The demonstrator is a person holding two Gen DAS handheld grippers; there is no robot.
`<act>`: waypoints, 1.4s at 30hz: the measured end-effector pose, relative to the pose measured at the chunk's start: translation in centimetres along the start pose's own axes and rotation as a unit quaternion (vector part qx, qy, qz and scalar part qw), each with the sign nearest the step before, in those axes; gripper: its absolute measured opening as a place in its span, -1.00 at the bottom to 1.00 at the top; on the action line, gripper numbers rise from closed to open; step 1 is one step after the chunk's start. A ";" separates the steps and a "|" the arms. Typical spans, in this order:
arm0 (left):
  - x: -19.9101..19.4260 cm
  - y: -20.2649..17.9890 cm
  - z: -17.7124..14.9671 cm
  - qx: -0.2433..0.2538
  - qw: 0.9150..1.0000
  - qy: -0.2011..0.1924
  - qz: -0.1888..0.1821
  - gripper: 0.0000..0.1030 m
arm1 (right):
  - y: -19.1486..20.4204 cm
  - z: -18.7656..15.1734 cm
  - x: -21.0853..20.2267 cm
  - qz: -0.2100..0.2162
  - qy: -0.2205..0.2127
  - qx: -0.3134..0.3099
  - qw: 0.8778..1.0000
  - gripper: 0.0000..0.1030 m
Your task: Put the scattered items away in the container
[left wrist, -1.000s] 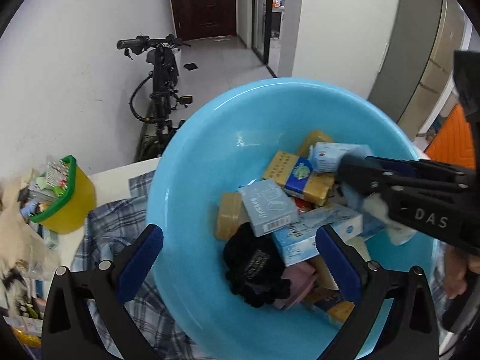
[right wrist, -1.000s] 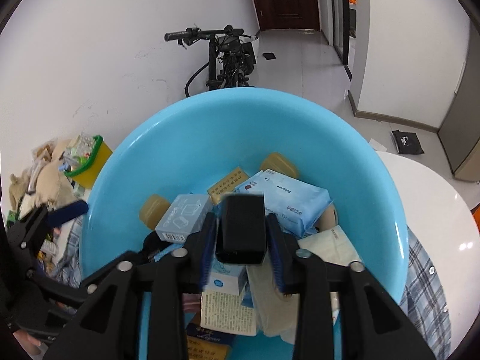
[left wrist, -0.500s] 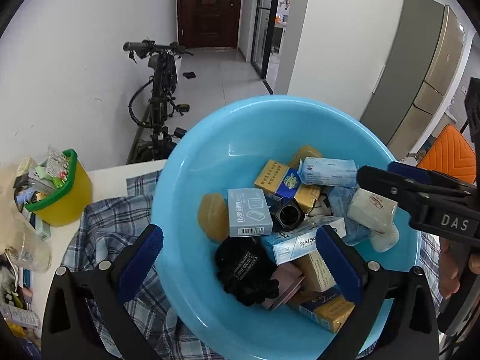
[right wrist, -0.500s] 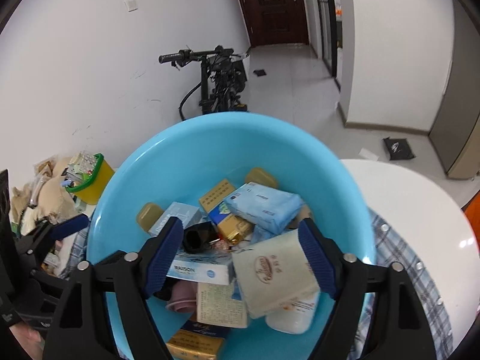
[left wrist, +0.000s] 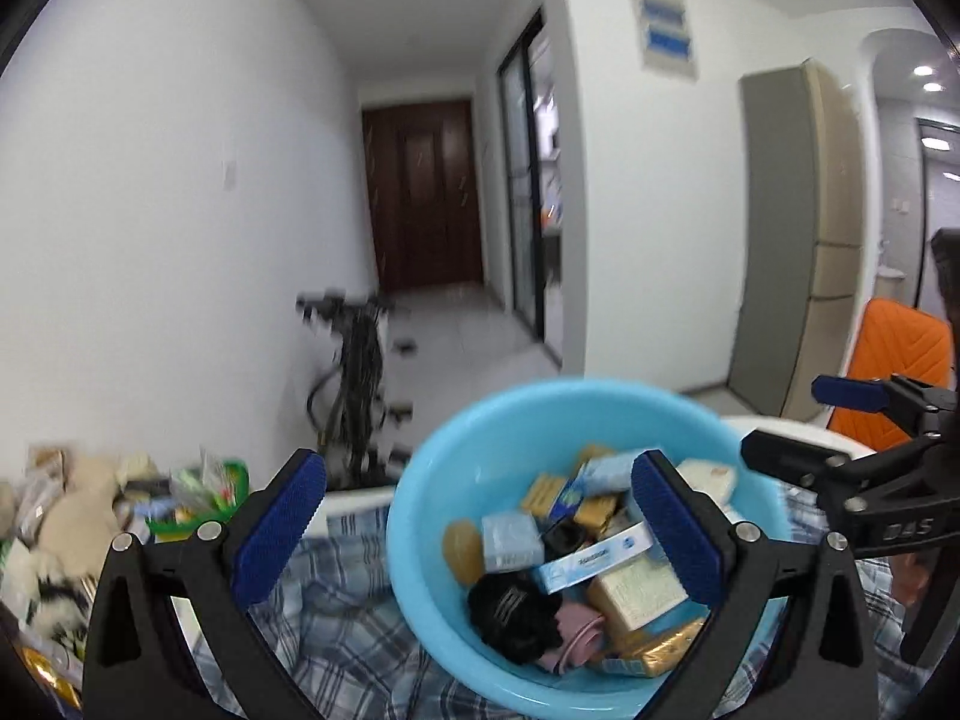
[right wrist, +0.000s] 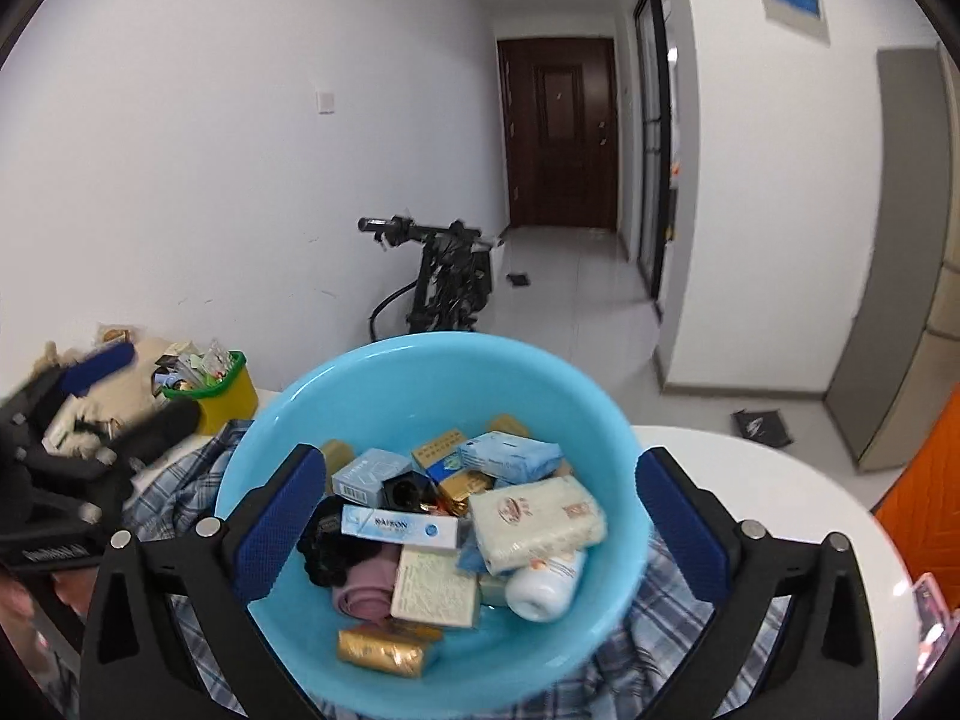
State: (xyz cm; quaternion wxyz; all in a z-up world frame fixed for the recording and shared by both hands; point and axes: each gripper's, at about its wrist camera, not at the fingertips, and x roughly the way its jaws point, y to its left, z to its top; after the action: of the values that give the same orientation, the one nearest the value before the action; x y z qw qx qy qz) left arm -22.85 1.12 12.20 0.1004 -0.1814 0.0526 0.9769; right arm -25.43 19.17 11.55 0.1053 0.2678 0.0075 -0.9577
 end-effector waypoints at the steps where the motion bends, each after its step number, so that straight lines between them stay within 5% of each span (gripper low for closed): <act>1: -0.7 -0.1 0.0 0.001 1.000 -0.010 -0.003 1.00 | 0.0 -0.2 -0.8 -0.007 -0.009 -0.001 1.000 1.00; 8: -5.6 0.1 -0.7 -0.039 0.998 -0.014 -0.055 1.00 | 0.0 -1.9 -6.7 -0.016 -0.053 0.002 0.998 1.00; 11: -9.0 0.4 -2.0 -0.060 0.995 -0.044 -0.073 1.00 | 0.6 -2.9 -9.7 -0.017 -0.065 -0.015 0.998 1.00; 17: -14.8 -1.8 -5.2 0.007 0.996 -0.059 -0.067 1.00 | 2.6 -5.8 -15.6 0.013 -0.072 -0.029 0.997 1.00; 23: -17.7 -3.0 -9.0 -0.038 0.989 -0.008 -0.140 1.00 | 4.0 -9.1 -19.9 0.054 -0.076 -0.007 0.996 0.99; 28: -20.4 -3.3 -10.0 -0.049 0.989 -0.010 -0.138 1.00 | 4.1 -10.6 -22.9 0.083 -0.048 0.020 0.995 1.00; 32: -21.6 -3.6 -10.0 -0.044 0.990 -0.020 -0.135 1.00 | 4.8 -11.6 -23.9 0.066 -0.059 -0.005 0.996 1.00; 38: -21.5 -4.9 -12.1 -0.019 0.996 -0.036 -0.079 1.00 | 5.7 -16.0 -22.0 -0.036 -0.138 -0.057 0.988 1.00; 42: -20.0 -5.2 -14.7 -0.022 0.997 -0.019 -0.066 1.00 | 6.1 -19.2 -20.2 -0.062 -0.158 -0.084 0.982 0.99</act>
State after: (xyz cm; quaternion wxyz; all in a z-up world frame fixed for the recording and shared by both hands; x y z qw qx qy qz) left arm 1.60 0.56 5.48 0.1615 -0.1680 0.0174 0.9723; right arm 2.51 18.58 5.73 0.0676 0.1021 0.0882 -0.9885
